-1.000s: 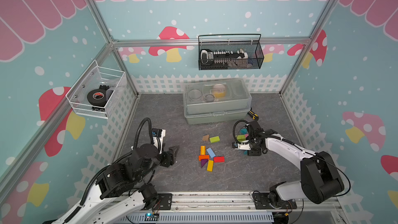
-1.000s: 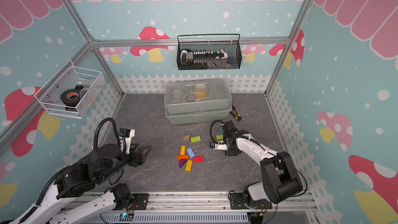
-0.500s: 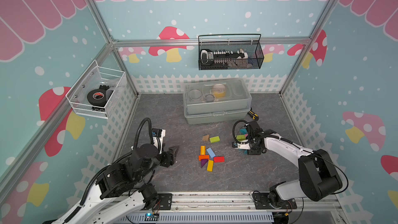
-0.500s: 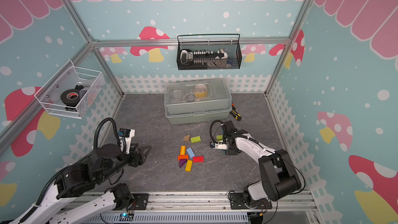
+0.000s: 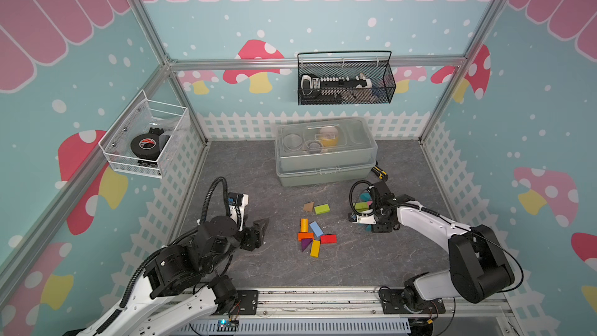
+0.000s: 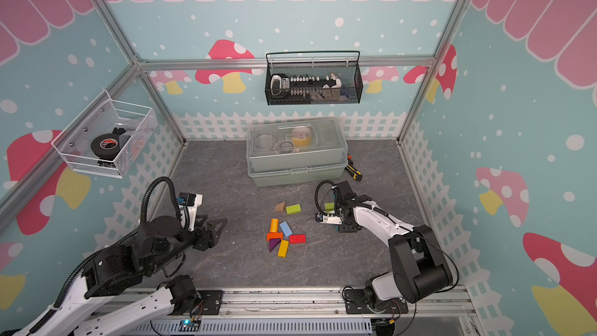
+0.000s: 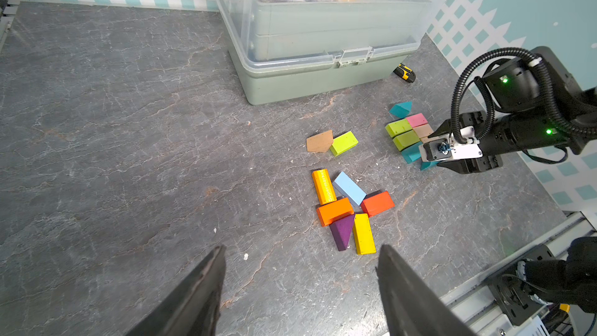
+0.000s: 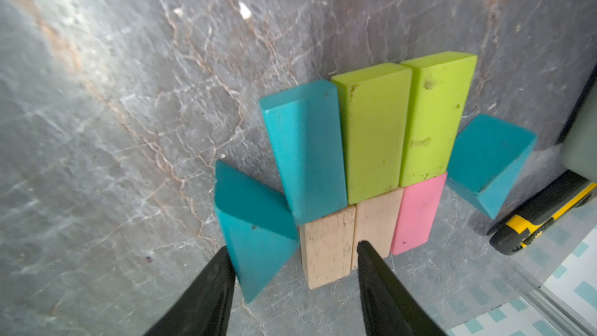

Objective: Assemble a piece of candy with building blocks
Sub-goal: Assemble the building block at the center of the board, then move the building block to the center of the board.

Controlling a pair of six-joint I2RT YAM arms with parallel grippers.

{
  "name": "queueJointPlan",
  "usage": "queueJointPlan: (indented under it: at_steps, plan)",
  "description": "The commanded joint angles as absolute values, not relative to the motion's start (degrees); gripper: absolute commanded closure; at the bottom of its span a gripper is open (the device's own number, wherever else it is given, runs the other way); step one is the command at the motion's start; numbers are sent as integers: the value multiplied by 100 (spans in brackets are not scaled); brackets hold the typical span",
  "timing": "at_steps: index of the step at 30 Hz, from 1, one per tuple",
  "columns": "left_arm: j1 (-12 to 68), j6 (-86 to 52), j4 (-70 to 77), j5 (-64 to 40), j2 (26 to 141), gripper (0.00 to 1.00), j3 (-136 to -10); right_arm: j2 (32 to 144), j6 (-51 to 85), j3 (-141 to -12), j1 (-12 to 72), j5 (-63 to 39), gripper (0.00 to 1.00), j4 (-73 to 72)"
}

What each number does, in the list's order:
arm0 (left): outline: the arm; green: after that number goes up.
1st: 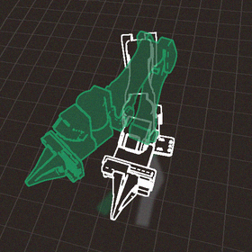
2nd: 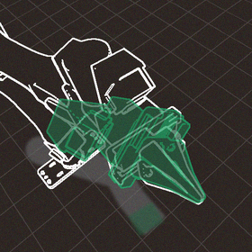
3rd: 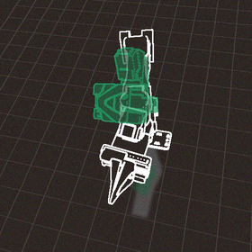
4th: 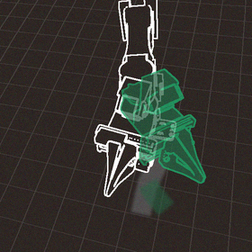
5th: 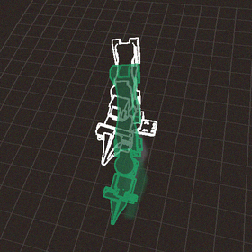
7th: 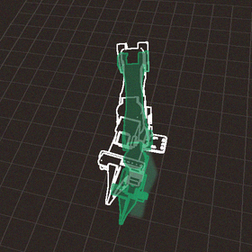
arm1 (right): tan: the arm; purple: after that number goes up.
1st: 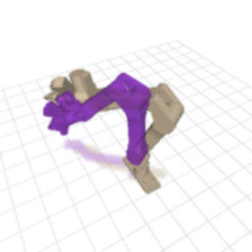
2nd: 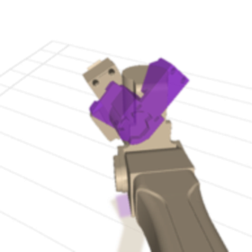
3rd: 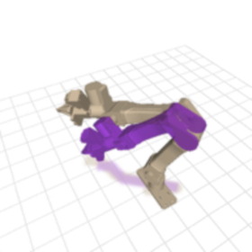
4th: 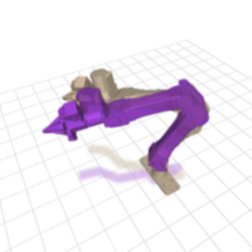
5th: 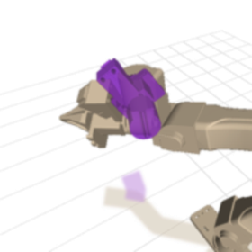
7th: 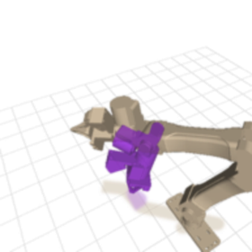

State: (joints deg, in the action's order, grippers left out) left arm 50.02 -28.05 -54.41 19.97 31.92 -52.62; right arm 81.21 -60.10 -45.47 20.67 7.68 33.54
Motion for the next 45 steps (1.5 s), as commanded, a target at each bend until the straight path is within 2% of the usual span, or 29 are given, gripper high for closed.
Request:
queueJointPlan:
  at_steps: [1,5,8,13,14,16,20,22,25,34,39,45]
  plan:
    - [5036,-2803,-5519,2137,3192,27,-5215,7623,-5824,-4624,2056,403,40,3703]
    - [5036,-2821,-5531,2193,3334,27,-5220,6610,-4872,-4834,2065,-236,39,3667]
    - [5036,-2847,-5545,2224,3550,27,-5228,5909,-3608,-5000,2065,-1029,34,3416]
    - [5036,-2891,-5574,2265,3961,27,-5277,5674,-1595,-5018,2074,-2459,30,2773]
    - [5036,-2900,-5579,2260,4030,27,-5293,5878,-1619,-5073,2095,-2905,30,2760]
    - [5036,-2942,-5611,2267,4169,27,-5338,6304,-1770,-5286,2214,-3072,30,2842]
    - [4994,-3346,-5553,2339,4379,27,-5301,7297,-2508,-5986,2621,-2303,32,3049]
    - [4992,-3586,-5077,1953,4471,27,-5004,7781,-2930,-6135,2960,-2082,31,3003]
    - [4971,-3839,-4549,1897,4647,27,-4604,8414,-3621,-6171,3359,-1755,27,2855]
    - [4271,-3601,-4419,1533,5032,27,-4437,9654,-3780,-6662,3387,-1845,25,2325]
    - [4202,-3654,-4318,1488,4856,27,-4256,10446,-4193,-7242,3435,-1616,28,2890]
    - [4188,-3724,-4238,1475,4787,27,-4099,10837,-4444,-7484,3450,-1529,30,2965]
